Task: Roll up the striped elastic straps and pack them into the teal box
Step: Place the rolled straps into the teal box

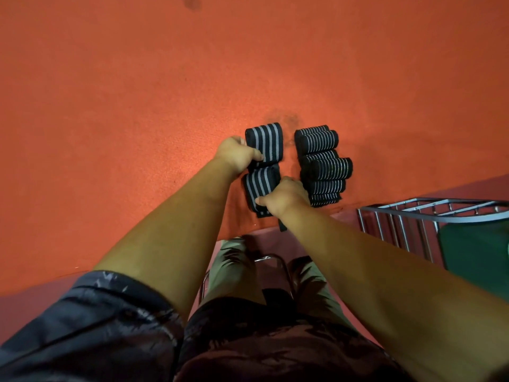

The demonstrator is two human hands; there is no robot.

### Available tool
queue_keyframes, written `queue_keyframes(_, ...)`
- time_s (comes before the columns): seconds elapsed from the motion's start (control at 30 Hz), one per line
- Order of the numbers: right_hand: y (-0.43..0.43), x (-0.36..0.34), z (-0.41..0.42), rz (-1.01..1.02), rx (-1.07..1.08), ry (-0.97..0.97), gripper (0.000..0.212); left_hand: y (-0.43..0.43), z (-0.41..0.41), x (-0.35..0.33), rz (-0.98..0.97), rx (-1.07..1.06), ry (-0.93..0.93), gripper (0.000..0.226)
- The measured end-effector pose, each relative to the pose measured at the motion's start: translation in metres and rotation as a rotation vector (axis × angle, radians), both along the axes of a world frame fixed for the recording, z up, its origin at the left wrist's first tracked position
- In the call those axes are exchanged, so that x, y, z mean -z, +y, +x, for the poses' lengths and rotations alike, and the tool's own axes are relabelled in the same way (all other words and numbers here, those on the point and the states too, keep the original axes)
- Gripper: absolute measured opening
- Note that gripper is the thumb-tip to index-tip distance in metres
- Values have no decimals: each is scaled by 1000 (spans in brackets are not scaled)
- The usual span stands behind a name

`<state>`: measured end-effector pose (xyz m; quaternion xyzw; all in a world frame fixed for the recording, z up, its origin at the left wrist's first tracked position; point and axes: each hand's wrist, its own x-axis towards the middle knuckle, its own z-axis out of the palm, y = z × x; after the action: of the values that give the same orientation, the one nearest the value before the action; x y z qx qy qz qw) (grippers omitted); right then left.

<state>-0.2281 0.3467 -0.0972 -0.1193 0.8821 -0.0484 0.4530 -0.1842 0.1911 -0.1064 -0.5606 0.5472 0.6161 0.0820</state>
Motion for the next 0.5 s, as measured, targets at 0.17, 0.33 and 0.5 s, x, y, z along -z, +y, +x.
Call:
queue_keyframes(0.17, 9, -9, 10, -105, 68, -50, 64, 5, 21, -11, -78, -151, 59, 35)
queue_keyframes(0.33, 13, -26, 10, -273, 108, -191, 51, -6, 47, -33, -89, -277, 99, 32)
queue_keyframes(0.5, 8, -54, -4, -493, 163, -326, 63, -15, 56, -79, -87, -327, 171, 23)
